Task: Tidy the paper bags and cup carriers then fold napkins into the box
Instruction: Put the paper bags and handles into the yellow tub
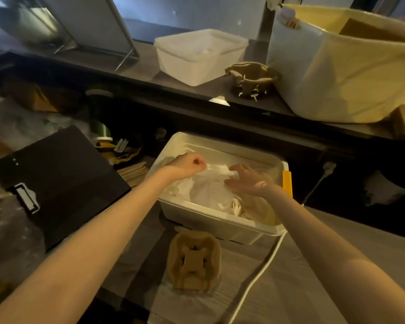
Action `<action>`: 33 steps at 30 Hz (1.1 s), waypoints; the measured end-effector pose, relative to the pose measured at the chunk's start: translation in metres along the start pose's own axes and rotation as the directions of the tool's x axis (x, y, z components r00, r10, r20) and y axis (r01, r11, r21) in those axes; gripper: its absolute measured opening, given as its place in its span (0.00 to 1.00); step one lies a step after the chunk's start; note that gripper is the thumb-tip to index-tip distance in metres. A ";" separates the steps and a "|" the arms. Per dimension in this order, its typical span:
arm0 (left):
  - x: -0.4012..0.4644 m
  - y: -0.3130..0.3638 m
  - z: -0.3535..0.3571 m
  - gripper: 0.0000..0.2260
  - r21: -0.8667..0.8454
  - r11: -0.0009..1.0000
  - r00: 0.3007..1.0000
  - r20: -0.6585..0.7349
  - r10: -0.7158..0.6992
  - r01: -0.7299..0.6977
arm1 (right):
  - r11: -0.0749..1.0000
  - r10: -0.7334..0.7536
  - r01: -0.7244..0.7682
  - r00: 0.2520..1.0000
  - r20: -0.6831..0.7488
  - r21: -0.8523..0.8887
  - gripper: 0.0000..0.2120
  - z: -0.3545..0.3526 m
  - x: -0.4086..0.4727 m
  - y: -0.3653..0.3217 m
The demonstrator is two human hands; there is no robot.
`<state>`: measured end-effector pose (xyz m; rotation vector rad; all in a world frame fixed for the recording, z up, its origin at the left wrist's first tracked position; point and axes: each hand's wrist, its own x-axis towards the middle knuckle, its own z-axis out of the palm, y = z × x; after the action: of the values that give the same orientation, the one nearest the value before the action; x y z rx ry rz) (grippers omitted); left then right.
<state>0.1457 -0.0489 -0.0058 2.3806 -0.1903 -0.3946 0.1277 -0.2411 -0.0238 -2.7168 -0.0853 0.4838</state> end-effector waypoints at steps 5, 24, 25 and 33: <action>0.017 -0.010 0.003 0.25 0.370 0.927 0.990 0.096 -0.098 0.056 | 0.996 -0.066 0.071 0.993 0.096 -0.056 0.27 0.012 0.029 0.000; 0.017 0.008 0.007 0.35 0.570 0.783 0.848 0.260 -0.461 0.251 | 0.968 0.252 -0.224 0.859 0.447 -0.114 0.41 0.013 0.022 0.002; 0.018 0.003 0.006 0.37 0.515 0.805 0.830 0.279 -0.483 0.295 | 0.958 0.268 -0.282 0.842 0.468 -0.040 0.42 0.015 0.019 0.004; 0.024 -0.019 0.012 0.39 0.263 0.887 0.806 0.377 -0.456 0.378 | 0.800 0.239 -0.453 0.842 0.484 0.393 0.41 0.021 0.014 0.008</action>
<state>0.1649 -0.0487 -0.0327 2.4682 0.1179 -1.1660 0.1333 -0.2392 -0.0499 -2.0792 0.4000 1.0336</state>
